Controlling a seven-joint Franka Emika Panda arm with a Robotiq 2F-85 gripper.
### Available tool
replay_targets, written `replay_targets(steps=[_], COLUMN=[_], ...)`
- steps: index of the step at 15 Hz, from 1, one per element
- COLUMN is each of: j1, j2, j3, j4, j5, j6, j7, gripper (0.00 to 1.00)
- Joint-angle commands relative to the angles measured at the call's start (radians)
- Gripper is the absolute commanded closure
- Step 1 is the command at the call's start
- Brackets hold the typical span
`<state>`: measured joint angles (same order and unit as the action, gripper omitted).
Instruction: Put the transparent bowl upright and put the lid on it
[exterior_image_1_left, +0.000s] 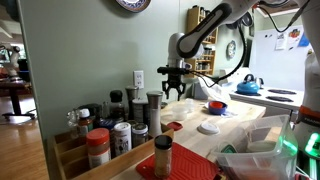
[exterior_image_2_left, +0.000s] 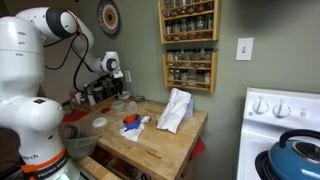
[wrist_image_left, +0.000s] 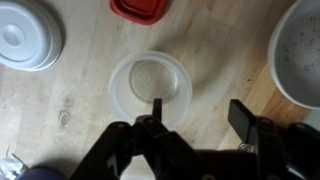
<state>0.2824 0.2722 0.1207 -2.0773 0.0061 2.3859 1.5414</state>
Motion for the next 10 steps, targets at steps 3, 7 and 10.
replay_targets(steps=[3, 7, 10], j1=[-0.034, -0.021, -0.018], j2=[-0.142, -0.097, -0.095], j3=[0.053, 0.037, 0.044], j4=[-0.080, -0.025, -0.027], j5=[0.080, 0.057, 0.047], j6=[-0.160, -0.135, -0.128], j7=[-0.331, -0.247, -0.290], gripper=[0.00, 0.00, 0.00])
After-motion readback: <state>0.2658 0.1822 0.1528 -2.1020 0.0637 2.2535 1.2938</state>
